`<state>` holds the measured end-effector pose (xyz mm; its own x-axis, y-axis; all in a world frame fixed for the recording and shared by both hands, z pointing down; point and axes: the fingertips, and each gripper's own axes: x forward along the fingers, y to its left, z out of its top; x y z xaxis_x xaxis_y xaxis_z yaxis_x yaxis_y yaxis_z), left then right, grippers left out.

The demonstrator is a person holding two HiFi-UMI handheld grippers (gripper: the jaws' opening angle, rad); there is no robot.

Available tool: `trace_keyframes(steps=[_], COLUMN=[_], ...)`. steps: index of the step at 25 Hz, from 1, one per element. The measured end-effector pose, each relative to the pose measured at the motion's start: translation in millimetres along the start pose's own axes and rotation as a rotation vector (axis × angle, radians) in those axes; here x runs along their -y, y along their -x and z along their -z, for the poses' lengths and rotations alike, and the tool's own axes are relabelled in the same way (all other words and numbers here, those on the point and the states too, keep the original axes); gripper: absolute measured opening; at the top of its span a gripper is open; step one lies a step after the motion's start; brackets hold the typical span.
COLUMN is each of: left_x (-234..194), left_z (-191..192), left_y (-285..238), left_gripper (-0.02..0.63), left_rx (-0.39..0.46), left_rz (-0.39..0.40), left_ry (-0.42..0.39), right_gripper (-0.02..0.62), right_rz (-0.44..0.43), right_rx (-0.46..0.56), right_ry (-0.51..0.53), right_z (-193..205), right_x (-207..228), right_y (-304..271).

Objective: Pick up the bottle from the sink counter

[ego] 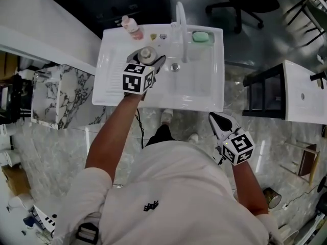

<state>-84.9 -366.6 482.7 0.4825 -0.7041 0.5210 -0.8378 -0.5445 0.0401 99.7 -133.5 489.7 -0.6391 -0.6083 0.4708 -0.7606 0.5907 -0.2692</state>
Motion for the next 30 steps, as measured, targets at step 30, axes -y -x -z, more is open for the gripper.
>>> trace_keyframes(steps=[30], left_x=[112.4], left_z=[23.3], left_y=[117.9], left_gripper=[0.342], left_rx=[0.004], left_rz=[0.065], left_ry=[0.006], right_gripper=[0.014], right_rz=[-0.109], right_rx=[-0.003], right_ry=[0.073], right_z=[30.9], right_x=[-25.9], right_y=[55.2])
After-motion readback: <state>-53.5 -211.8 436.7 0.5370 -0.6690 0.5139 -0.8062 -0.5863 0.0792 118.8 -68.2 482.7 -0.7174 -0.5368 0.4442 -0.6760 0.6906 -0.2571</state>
